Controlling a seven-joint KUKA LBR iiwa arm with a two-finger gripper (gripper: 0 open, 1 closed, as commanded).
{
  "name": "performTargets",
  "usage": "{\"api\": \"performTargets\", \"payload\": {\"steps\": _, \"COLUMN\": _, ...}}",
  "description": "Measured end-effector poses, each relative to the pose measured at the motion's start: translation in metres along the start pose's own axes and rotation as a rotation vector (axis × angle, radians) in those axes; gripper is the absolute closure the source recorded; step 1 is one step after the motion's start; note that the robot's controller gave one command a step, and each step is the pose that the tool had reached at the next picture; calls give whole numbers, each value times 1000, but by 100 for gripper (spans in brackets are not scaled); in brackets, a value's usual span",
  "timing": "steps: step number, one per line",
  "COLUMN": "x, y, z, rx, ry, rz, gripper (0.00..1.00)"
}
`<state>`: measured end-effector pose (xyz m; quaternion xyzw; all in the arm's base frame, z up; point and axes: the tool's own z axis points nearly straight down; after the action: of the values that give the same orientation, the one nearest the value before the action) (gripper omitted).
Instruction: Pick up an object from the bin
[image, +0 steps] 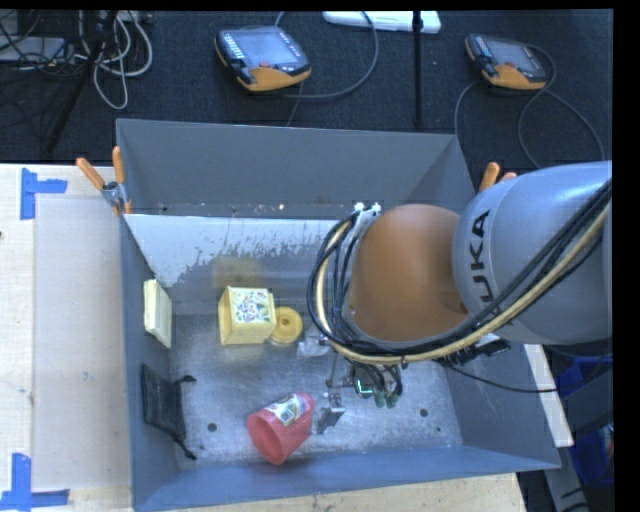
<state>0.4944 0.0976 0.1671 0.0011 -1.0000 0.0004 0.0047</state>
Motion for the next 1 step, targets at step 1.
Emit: {"api": "performTargets", "payload": {"steps": 1, "x": -2, "y": -1, "z": -3, "rx": -1, "ry": -7, "rz": 4, "gripper": 0}}
